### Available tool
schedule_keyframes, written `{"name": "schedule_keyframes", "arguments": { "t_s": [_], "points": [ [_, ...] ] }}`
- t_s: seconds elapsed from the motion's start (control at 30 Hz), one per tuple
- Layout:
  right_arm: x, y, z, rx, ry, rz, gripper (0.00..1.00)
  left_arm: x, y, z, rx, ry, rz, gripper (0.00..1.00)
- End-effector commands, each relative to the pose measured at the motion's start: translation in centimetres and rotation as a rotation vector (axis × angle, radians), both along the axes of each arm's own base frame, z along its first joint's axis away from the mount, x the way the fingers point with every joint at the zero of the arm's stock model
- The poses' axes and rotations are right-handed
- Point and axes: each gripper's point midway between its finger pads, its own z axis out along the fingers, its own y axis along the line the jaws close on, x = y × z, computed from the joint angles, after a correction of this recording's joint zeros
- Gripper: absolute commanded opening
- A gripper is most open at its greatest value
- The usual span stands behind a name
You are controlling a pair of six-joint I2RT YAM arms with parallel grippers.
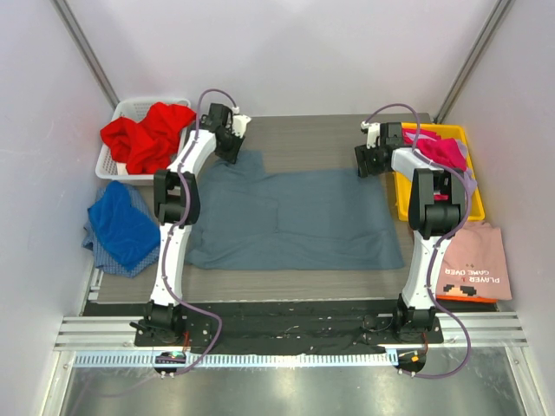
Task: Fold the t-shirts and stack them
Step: Grap the side of the flattened tshirt furthest away from the robot with both arms
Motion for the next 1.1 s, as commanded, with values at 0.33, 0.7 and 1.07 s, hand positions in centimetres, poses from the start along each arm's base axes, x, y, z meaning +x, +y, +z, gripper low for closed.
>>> {"name": "schedule_keyframes", "arguments": {
  "t_s": [0.33,0.7,1.07],
  "points": [
    [1.1,-0.5,0.8,-0.035,-0.007,-0.005,0.63,-4.1,1.9,-2.0,0.094,0.134,0.007,0.18],
    [0.5,-1.0,-0.1,-0.066,0.021,-0.005,0.23,-3.1,1.6,-0.1,0.099,0.063,0.014,0.12],
    [-0.5,-1.0,1.5,-0.071,0.011,0.002,0.01,-3.0,-0.4,3.5,0.171,-0.020,-0.029,0.01]
  ]
}}
